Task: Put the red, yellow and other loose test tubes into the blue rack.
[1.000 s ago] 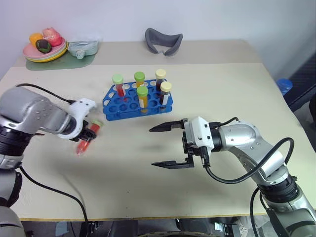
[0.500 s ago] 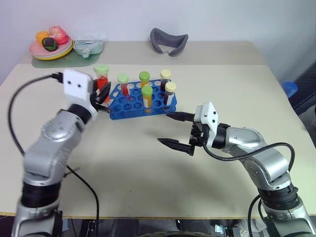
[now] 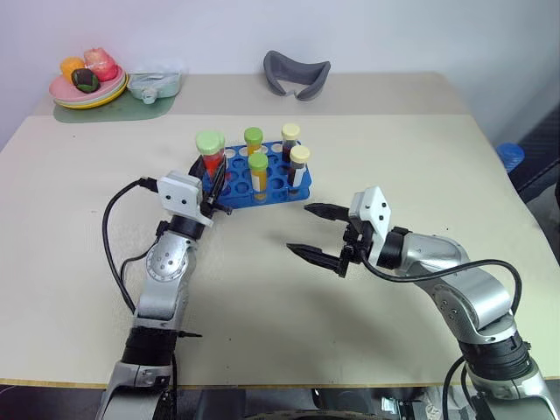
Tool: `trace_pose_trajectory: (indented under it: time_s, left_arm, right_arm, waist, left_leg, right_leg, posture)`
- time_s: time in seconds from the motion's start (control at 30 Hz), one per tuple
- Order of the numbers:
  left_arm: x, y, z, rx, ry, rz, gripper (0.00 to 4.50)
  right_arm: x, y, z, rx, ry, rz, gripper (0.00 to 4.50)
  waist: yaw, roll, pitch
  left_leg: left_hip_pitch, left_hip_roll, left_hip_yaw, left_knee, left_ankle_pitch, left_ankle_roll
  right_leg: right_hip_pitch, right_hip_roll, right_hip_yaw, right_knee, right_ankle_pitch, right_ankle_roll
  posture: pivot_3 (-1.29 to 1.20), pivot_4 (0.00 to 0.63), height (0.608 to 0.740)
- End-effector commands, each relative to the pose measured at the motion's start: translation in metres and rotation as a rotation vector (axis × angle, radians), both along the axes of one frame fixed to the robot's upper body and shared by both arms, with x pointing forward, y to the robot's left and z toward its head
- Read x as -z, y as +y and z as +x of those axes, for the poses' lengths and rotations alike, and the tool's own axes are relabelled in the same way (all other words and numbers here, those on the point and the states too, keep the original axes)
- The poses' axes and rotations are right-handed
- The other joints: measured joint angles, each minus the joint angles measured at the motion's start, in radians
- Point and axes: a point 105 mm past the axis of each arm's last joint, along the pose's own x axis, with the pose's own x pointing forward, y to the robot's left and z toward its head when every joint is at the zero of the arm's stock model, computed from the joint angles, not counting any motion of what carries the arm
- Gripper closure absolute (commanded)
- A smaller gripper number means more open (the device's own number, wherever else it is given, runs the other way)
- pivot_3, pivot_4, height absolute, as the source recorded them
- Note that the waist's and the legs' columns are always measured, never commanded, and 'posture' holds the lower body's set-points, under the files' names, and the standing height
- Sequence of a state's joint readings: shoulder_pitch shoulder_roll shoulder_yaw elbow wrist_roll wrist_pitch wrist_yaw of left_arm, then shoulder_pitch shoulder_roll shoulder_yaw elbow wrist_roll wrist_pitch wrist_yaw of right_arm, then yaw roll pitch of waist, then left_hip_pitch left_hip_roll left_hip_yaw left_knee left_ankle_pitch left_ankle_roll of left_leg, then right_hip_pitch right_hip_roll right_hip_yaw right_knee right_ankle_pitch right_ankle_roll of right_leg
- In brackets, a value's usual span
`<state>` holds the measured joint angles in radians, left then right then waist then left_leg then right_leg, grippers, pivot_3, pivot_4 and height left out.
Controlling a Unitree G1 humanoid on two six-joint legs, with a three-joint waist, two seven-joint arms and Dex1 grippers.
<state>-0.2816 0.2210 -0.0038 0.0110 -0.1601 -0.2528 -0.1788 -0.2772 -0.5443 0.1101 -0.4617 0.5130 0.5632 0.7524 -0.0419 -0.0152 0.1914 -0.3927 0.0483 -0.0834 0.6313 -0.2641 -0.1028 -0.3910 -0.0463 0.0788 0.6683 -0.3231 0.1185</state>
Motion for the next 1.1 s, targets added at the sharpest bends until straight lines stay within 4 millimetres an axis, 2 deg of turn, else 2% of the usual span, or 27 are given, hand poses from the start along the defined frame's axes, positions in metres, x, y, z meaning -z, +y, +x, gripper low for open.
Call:
trace_pose_trajectory:
  time_s: [0.03, 0.33, 1.1]
  left_arm:
    - [-0.009, 0.004, 0.001, -0.013, -0.048, -0.021, 3.73]
    - [0.005, 0.001, 0.008, -0.007, 0.001, -0.059, 3.73]
    - [0.013, -0.005, 0.01, -0.013, 0.04, -0.057, 3.73]
  right_arm:
    - [-0.01, -0.002, -0.003, 0.003, -0.047, 0.01, 0.17]
    - [-0.012, -0.001, 0.0, 0.0, -0.055, 0.01, 0.17]
    - [-0.012, 0.004, -0.002, -0.006, -0.055, 0.019, 0.17]
  waist:
    - [0.0, 0.0, 0.0]
    - [0.001, 0.0, 0.0]
    - [0.0, 0.0, 0.0]
  left_leg:
    - [0.0, 0.0, 0.0, 0.0, 0.0, 0.0]
    - [0.0, 0.0, 0.0, 0.0, 0.0, 0.0]
    - [0.001, 0.0, 0.0, 0.0, 0.0, 0.0]
  right_leg:
    - [0.0, 0.0, 0.0, 0.0, 0.0, 0.0]
    - [0.001, 0.0, 0.0, 0.0, 0.0, 0.0]
    - [0.001, 0.0, 0.0, 0.0, 0.0, 0.0]
  posture:
    - [0.0, 0.15, 0.74]
    - [0.0, 0.15, 0.74]
    - [0.0, 0.15, 0.74]
